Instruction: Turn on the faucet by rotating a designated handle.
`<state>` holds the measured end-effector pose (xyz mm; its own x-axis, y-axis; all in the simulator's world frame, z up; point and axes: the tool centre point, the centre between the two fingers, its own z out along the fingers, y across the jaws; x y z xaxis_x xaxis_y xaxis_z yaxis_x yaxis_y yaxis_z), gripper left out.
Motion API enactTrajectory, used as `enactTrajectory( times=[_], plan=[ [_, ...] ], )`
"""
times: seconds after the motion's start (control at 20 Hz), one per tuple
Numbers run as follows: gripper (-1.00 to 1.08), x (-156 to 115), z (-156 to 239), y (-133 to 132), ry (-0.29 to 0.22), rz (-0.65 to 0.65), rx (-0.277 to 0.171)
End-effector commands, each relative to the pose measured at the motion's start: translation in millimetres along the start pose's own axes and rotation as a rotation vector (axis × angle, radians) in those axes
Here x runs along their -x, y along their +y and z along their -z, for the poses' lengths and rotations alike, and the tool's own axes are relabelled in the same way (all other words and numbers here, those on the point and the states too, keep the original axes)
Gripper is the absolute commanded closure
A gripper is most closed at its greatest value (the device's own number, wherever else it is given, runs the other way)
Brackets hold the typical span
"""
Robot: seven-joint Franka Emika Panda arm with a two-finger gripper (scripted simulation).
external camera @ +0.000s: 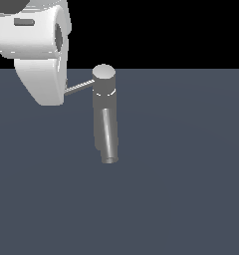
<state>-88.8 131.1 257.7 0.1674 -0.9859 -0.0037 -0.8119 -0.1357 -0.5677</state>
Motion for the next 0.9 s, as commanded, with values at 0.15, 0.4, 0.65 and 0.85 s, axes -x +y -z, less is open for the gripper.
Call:
enactTrajectory(
  times=[0.15,0.4,0.65,0.85],
  plan=[
    [1.08,-10.0,-0.4,8.8,0.006,-0.008,0.004],
    [1.08,-14.9,-0.3,15.2,0.007,-0.009,0.005],
    [1.08,-19.7,-0.4,21.2,0.007,-0.01,0.006],
    [1.08,-23.2,-0.3,25.9,0.008,-0.01,0.006]
  ],
)
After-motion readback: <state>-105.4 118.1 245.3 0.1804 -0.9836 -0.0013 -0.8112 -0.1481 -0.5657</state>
